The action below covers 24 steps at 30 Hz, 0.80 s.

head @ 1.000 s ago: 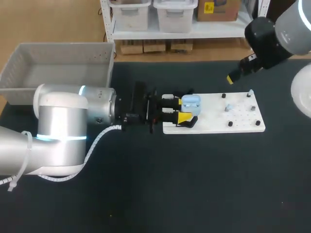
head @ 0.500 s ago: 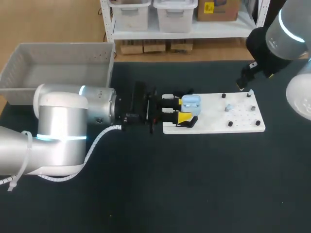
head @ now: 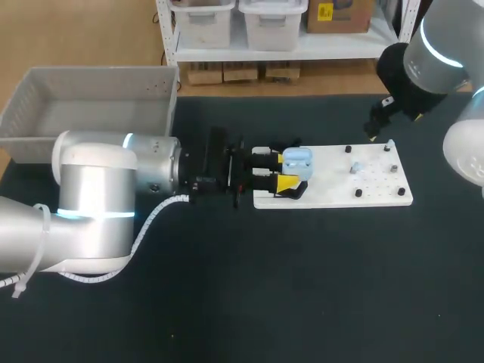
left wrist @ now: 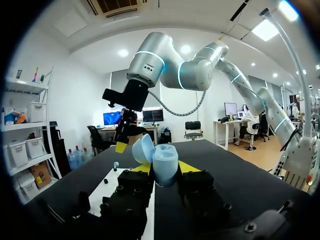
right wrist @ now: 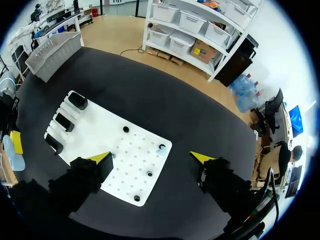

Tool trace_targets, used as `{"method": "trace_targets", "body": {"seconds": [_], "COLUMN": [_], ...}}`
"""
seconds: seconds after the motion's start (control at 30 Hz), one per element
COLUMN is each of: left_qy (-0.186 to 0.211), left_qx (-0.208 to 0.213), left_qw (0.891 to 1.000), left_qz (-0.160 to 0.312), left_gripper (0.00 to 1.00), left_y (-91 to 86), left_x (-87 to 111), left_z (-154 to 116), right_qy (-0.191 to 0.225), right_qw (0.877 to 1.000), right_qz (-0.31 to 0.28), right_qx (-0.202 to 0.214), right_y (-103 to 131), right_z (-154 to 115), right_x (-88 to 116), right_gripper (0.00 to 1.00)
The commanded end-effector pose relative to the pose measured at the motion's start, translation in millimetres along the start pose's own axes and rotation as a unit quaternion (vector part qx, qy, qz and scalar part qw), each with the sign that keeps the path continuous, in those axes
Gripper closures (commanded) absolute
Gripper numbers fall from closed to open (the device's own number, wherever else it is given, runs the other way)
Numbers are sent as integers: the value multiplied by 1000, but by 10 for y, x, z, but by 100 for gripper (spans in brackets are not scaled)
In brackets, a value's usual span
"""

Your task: Pick up each earbud case from the left stands, insert the matching earbuds, close the lid, and place the case in the box.

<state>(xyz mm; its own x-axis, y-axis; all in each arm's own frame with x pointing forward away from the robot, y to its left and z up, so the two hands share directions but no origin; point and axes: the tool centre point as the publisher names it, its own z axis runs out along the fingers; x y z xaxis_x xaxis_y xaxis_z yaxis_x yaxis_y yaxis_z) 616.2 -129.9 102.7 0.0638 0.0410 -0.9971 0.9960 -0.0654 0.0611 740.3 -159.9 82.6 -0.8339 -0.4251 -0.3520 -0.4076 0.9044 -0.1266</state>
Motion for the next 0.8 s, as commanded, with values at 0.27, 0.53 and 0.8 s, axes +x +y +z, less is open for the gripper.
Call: {"method": "trace_targets", "body": {"seconds": [0.27, 0.53, 0.8], "left_qy": [-1, -1, -1], "left_qx": [-2, -2, -2], "left_qw": [1000, 1000, 1000], "left_qz": [1, 1, 1], "left_gripper": [100, 100, 100], "left_y": [-10, -10, -10], "left_x": [10, 10, 10], "left_z": [0, 0, 0], "right_qy": [-1, 30, 57], "right_qw": [1000, 999, 997], "right_qz": [-6, -39, -51], "right_qx": [6, 18, 18], "right_y": [-21, -86, -133], "right_z": [67, 263, 384], "right_x": [27, 69, 66], "right_gripper": [0, 0, 0]}}
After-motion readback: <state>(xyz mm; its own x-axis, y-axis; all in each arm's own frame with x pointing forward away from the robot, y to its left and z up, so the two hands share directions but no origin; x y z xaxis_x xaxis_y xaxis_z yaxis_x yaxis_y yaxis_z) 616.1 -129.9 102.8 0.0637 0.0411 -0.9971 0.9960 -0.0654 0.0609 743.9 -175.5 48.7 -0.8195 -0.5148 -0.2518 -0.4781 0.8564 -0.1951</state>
